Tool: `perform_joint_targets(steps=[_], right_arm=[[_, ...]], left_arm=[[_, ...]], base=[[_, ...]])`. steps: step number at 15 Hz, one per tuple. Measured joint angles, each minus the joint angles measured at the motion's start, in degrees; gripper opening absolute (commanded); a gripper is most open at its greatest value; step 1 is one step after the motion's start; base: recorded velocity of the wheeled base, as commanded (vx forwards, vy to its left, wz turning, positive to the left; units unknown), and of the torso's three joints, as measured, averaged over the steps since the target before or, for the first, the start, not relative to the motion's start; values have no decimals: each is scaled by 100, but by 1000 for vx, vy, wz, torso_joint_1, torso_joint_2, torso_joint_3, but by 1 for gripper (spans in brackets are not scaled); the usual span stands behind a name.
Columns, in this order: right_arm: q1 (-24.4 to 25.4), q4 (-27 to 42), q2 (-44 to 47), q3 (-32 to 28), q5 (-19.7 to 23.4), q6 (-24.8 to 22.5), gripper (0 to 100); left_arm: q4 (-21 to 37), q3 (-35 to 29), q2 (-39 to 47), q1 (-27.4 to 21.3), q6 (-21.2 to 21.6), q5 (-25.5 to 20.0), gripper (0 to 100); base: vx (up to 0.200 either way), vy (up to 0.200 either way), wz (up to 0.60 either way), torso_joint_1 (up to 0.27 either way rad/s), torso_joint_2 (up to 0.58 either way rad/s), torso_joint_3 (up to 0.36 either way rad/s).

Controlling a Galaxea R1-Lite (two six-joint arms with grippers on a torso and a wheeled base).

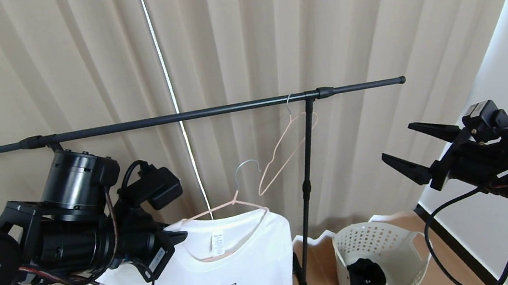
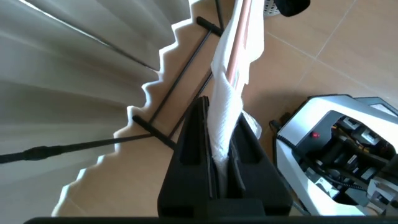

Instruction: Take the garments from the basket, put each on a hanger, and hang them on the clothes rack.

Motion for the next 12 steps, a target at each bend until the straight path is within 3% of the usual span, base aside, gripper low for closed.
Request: perform_joint_targets(steps=[3, 10, 12], right_arm=[[-2, 0, 0, -2, 0, 2, 100], [0, 0, 0, -11, 2, 0, 100], [0, 0, 0, -5, 0, 0, 100]], left_arm=[[-501, 80, 364, 63, -356, 325, 0], [-614, -66, 951, 416, -435, 717, 0], [-980, -179, 1101, 524, -641, 861, 0]], base=[[0, 0, 0, 0, 0, 0], [0, 0, 0, 0, 0, 0], [0, 0, 0, 0, 0, 0]])
